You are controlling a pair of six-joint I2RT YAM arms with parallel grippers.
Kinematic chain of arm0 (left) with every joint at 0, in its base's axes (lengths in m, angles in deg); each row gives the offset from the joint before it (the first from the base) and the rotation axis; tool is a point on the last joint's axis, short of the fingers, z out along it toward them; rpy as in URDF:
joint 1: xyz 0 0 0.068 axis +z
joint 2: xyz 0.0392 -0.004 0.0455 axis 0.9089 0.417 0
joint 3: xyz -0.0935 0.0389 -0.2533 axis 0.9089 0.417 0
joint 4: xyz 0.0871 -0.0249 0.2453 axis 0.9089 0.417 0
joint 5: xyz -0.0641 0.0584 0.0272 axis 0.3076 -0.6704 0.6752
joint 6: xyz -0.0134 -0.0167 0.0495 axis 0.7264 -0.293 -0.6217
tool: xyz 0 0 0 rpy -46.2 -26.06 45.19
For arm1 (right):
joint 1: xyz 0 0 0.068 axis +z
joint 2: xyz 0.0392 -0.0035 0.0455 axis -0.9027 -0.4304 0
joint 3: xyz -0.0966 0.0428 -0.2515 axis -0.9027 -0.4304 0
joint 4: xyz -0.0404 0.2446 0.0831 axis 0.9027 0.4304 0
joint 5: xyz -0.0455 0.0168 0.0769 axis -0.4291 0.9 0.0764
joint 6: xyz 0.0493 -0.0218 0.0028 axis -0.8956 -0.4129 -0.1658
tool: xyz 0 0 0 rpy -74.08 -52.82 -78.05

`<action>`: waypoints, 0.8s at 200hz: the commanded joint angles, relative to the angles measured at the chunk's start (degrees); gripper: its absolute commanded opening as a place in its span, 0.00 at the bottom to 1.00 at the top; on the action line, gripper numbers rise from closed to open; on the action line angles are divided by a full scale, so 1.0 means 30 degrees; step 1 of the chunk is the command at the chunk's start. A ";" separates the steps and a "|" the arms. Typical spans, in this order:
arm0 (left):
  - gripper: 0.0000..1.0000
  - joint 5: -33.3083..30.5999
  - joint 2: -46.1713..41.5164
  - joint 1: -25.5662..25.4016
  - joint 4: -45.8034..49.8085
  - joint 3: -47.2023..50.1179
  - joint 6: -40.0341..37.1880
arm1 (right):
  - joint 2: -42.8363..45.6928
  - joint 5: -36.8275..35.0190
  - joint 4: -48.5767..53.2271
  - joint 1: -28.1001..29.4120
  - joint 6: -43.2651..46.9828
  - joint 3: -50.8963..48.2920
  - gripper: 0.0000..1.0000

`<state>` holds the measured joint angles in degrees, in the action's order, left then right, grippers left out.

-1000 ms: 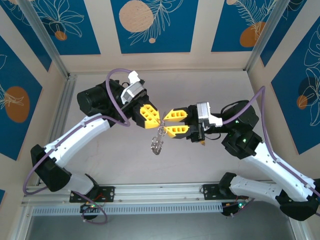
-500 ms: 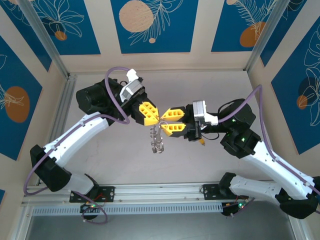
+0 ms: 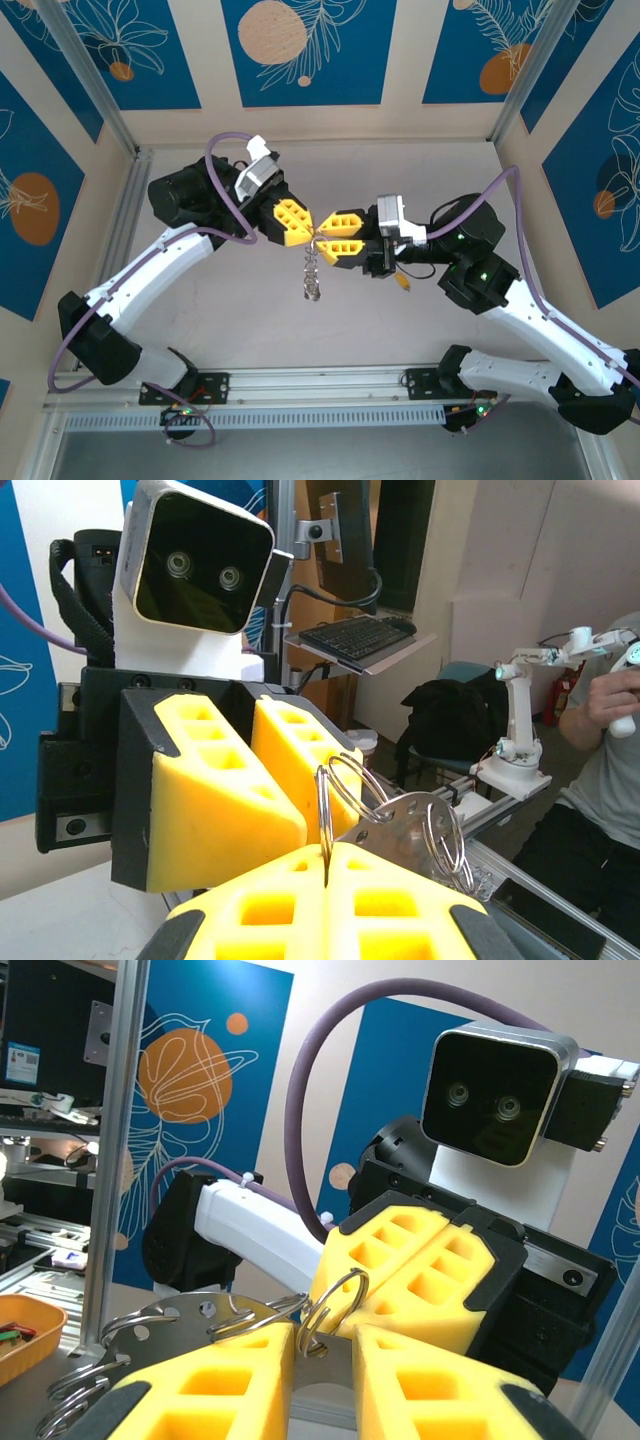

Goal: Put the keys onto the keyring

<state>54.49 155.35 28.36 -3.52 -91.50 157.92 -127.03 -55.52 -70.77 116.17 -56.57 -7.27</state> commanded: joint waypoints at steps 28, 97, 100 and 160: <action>0.00 -0.0048 0.0143 0.0480 -0.0242 0.0466 -0.0397 | -0.0508 -0.1205 -0.0088 0.0307 0.0110 0.0696 0.17; 0.00 0.0056 0.0091 0.1088 -0.0309 0.0863 -0.0390 | -0.0974 -0.3474 0.0979 0.0290 0.0302 0.0982 0.00; 0.00 0.0081 0.0074 0.1107 -0.0316 0.0899 -0.0396 | -0.0953 -0.3535 0.0967 0.0288 0.0301 0.0967 0.00; 0.00 0.0594 0.0743 0.1368 -0.2424 0.0423 0.1805 | -0.0952 -0.3974 0.1293 0.0170 0.0889 0.0408 0.00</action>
<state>54.49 155.85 32.76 -5.27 -89.42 159.08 -128.50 -64.46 -66.58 116.30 -55.48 -6.20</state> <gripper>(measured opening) 0.050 0.042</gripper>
